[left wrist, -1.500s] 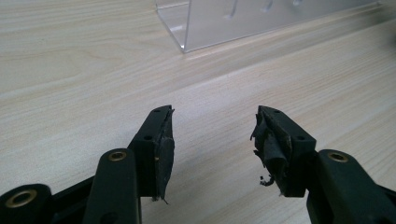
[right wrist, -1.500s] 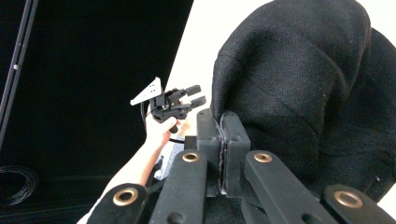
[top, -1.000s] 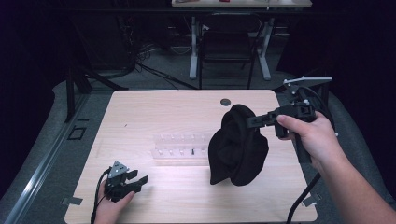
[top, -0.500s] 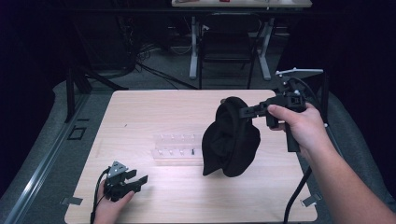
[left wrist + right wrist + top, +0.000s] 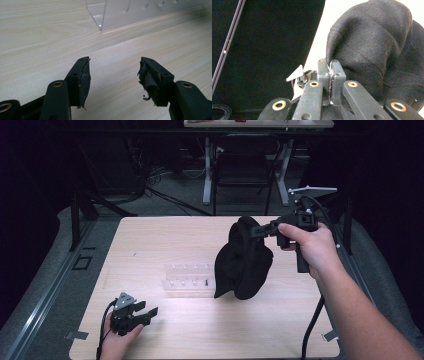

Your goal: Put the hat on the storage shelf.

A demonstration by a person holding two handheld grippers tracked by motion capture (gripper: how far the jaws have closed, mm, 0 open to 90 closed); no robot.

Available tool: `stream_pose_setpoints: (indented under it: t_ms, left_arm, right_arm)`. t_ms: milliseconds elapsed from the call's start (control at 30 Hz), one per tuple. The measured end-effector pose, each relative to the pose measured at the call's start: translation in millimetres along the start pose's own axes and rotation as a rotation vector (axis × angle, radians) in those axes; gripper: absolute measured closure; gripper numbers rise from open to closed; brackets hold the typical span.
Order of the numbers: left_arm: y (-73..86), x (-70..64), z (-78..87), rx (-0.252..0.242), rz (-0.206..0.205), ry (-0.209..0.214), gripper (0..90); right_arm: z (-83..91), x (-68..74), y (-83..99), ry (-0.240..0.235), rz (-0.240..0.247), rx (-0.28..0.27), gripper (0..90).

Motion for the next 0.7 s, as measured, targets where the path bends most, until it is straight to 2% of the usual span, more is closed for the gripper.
stream_pose_setpoints:
  t_ms: [700]
  left_arm:
    - [-0.4, 0.1, -0.6, 0.002, -0.001, 0.001, 42.5]
  right_arm:
    - [-20.1, -3.2, -14.4, -0.008, 0.009, -0.023, 88.8]
Point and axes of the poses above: each handheld gripper's, and its own axes: z roughly backward along the jaws, y roughly out of its underside, x roughly to its left, the point moved 3 cm from there along -z, roughly forward along the jaws, and after that the axes turned 8 degrees about -y, right-handed, at the moved point
